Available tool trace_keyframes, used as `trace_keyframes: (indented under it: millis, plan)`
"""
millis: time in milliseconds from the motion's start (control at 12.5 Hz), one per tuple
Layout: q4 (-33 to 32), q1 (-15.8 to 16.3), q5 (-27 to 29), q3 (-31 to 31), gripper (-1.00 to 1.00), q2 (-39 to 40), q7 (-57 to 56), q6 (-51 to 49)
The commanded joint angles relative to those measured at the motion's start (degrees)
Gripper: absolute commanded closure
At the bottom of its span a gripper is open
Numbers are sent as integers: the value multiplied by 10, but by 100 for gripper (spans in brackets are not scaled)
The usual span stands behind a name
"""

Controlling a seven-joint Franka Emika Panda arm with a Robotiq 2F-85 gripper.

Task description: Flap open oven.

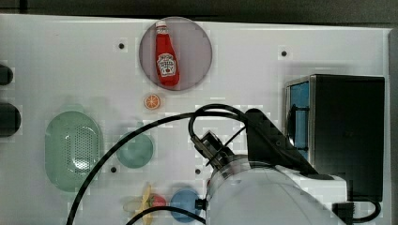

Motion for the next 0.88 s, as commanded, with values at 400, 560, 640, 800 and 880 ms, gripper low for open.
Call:
trace_keyframes:
  millis: [400, 560, 640, 800, 880]
  plan:
    - [-38, -1, -2, -14, 65, 30, 22, -2]
    - [-49, -1, -3, -23, 65, 36, -37, 5]
    - [-53, -2, -5, -29, 65, 41, -72, 13]
    - [-67, -3, -13, -43, 65, 51, -143, 42]
    - [-78, -4, -23, -52, 65, 54, -183, 67]
